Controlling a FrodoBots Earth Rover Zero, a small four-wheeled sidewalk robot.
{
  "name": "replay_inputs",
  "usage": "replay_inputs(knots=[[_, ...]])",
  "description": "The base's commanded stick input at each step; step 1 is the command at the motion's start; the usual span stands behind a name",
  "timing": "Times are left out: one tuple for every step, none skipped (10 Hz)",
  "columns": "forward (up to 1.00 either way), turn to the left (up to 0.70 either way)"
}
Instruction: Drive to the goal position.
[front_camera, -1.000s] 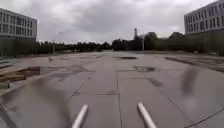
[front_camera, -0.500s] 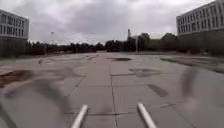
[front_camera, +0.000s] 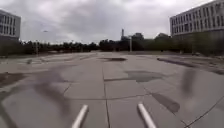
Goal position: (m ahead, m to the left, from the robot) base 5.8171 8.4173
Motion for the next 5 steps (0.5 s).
replay_inputs(knots=[[1.00, 0.00], [1.00, 0.00], [1.00, 0.00], [1.00, 0.00], [1.00, 0.00]])
